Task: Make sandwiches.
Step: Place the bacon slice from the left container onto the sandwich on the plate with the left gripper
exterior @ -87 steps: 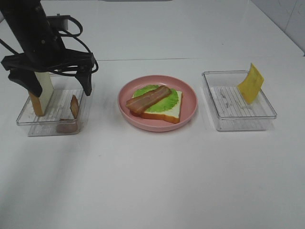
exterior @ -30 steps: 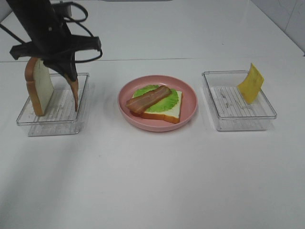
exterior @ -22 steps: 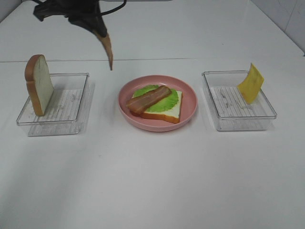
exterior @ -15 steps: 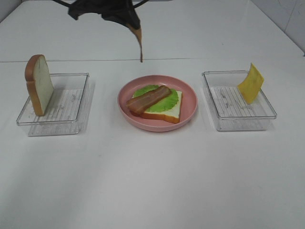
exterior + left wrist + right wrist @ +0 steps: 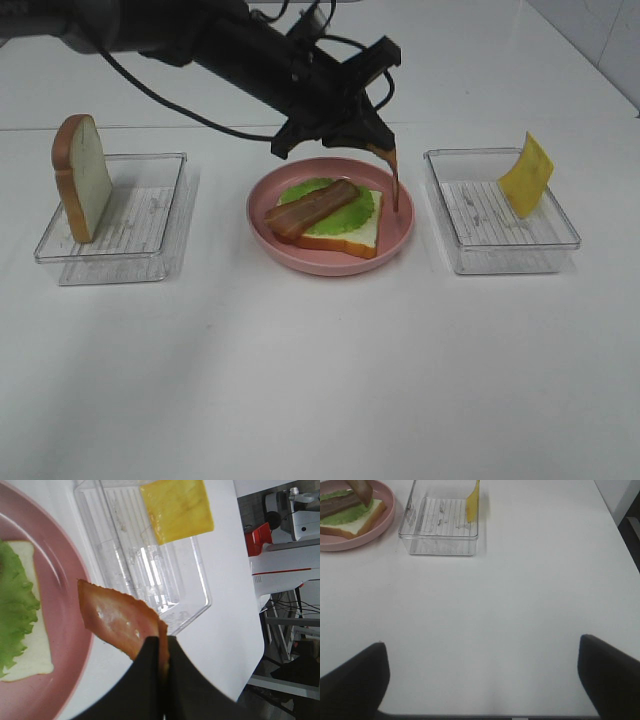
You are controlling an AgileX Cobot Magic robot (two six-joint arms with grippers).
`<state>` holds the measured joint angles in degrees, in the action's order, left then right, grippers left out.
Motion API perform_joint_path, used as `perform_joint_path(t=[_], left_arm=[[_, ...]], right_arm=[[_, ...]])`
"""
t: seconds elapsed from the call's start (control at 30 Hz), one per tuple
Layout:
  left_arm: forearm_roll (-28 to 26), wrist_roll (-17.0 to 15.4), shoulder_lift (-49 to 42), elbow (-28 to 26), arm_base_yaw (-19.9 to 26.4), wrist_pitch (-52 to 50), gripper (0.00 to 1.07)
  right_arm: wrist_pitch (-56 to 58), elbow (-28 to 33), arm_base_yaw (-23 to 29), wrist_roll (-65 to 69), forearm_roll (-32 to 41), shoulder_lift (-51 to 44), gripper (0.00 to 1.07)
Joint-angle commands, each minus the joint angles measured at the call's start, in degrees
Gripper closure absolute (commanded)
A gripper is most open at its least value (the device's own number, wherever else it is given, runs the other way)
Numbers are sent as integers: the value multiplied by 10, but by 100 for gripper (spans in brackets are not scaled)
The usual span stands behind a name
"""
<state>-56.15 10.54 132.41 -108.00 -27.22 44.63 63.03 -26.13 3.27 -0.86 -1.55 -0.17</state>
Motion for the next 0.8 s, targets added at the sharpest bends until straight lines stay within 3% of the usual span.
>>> perform_joint_path(t=[0.03, 0.27, 0.3, 0.37, 0.4, 0.43, 0.47, 0.63, 0.67, 0.7, 0.73, 0.77, 0.8], left_arm=[[-17, 15, 38, -19, 5, 5, 107], [31, -1, 73, -51, 41, 61, 107], [74, -25, 73, -51, 48, 66, 107], [92, -35, 73, -51, 49, 66, 107], [139, -56, 74, -51, 49, 65, 107], [139, -56, 74, -51, 49, 65, 107], [171, -68, 74, -51, 49, 59, 107], [203, -68, 74, -51, 47, 55, 105], [208, -70, 74, -51, 47, 57, 93], [208, -70, 74, -51, 47, 57, 93], [223, -77, 74, -54, 47, 64, 75], [223, -77, 74, -54, 47, 64, 75], [243, -89, 74, -66, 47, 78, 52]], right_arm=[[0, 2, -2, -4, -1, -18, 8], [0, 2, -2, -4, -1, -18, 8], [0, 2, -2, -4, -1, -18, 8], [0, 2, -2, -4, -1, -18, 8], [0, 2, -2, -4, -1, -18, 8], [0, 2, -2, -4, -1, -18, 8], [0, 2, -2, -4, -1, -18, 8], [0, 2, -2, -4, -1, -18, 8], [0, 2, -2, -4, -1, -18, 8], [0, 2, -2, -4, -1, -18, 8], [0, 2, -2, -4, -1, -18, 8], [0, 2, -2, -4, -1, -18, 8], [0, 2, -2, -4, -1, -18, 8]])
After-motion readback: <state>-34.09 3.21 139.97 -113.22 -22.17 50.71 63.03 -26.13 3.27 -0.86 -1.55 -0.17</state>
